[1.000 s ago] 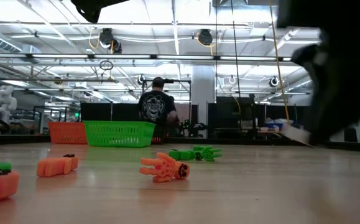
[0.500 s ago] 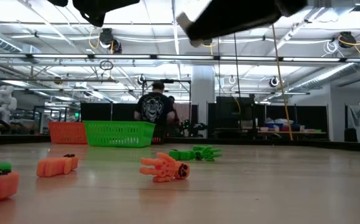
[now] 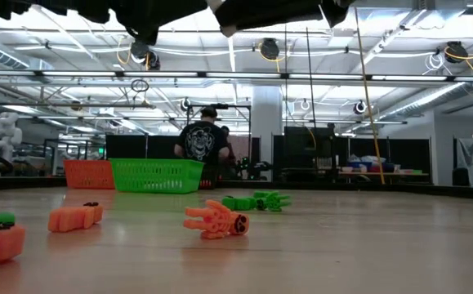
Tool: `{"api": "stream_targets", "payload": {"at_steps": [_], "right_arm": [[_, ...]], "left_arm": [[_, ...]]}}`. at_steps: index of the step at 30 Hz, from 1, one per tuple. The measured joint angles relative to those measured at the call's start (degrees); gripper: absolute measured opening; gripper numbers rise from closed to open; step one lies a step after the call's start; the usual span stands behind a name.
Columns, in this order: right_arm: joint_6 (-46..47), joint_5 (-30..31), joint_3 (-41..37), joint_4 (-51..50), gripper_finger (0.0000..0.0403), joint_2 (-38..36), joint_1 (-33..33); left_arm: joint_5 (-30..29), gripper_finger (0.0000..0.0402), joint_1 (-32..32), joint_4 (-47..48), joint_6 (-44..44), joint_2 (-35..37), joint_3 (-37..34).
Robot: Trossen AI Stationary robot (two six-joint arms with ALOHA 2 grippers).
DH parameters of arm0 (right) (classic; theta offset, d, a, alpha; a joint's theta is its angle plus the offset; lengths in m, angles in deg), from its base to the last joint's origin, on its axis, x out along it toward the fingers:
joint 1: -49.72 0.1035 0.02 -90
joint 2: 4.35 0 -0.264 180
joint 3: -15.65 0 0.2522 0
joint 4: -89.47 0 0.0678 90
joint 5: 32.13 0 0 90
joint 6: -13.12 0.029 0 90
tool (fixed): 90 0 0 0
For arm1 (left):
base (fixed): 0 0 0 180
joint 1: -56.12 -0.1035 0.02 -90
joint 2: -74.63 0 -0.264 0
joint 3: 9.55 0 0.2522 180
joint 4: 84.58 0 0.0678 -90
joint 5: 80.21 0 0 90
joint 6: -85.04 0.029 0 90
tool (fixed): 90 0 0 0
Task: Sort Halloween decoration
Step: Put the white skeleton toy into the green bin
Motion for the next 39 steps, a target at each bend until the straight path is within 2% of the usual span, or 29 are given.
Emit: {"api": "stream_targets", "payload": {"at_steps": [12,26,30,39], "right_arm": [[-0.14,-0.12,0.02,1.52,0.0004,-0.02,-0.26],[-0.16,-0.13,0.04,1.98,0.0004,-0.04,-0.31],[-0.16,-0.12,0.04,1.98,0.0004,-0.04,-0.33],[-0.18,-0.09,0.04,1.94,0.0004,-0.04,-0.35]], "left_arm": [[3.95,0.0191,-2.28,-6.33,-0.07,-3.76,0.04],[5.22,0.0188,-2.62,-3.65,-0.13,-3.76,1.33],[5.13,0.0159,-2.74,-3.72,-0.12,-3.76,1.33],[5.1,0.0065,-3.56,-4.14,-0.45,-3.76,1.33]]}}
